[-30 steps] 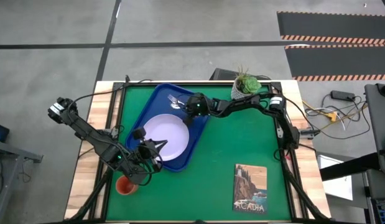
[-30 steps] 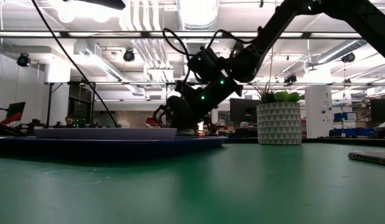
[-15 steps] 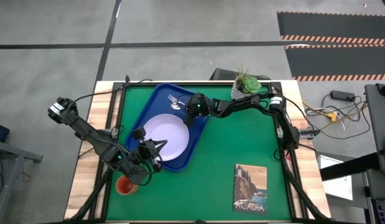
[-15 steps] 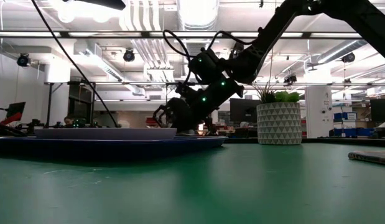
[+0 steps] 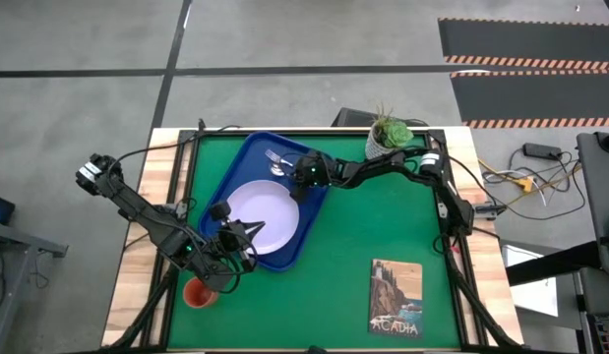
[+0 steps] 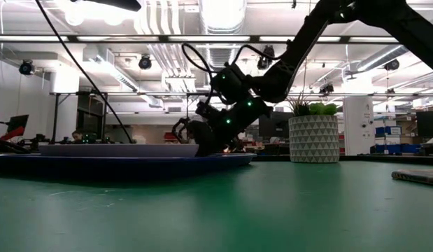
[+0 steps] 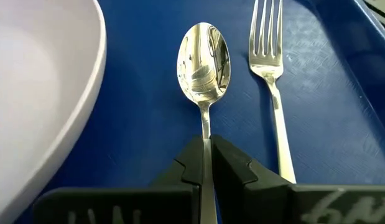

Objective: Pick and place plate/cup/fork/spoon on tray
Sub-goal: Put the orange spoon on the blue tray between the white plate and the orange fork

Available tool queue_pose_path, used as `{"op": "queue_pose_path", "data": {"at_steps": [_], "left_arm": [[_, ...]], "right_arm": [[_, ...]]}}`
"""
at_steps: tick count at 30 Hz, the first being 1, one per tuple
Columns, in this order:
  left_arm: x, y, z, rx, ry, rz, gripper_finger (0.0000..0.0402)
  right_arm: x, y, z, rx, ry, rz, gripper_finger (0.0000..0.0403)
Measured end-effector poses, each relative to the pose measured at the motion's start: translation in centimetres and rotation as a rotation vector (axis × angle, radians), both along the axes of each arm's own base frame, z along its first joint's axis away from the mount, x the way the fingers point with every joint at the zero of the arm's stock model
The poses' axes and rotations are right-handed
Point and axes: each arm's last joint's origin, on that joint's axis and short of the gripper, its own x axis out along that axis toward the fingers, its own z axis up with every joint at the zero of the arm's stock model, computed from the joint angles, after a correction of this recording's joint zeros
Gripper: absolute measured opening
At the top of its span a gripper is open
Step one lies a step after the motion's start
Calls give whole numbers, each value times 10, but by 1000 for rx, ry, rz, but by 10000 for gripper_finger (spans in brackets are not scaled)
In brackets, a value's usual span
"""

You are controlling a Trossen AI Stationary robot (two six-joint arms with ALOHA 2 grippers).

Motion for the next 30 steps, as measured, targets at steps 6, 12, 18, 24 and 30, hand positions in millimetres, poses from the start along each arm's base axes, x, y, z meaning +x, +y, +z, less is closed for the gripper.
{"op": "queue_pose_path", "data": {"at_steps": [6,12,18,24,30], "left_arm": [[0,0,0,1,1,-1,0],[0,0,0,1,1,-1,0],[0,0,0,2,2,0,0],[0,0,0,2,2,0,0],[0,0,0,2,2,0,0]], "right_arm": [[1,0,-1,-8,-7,3,13],[1,0,0,-24,-10,12,13],[3,-1,2,-33,-36,10,13],[3,-1,2,-37,-36,4,13],[3,-1,3,-40,-46,4,13]]}}
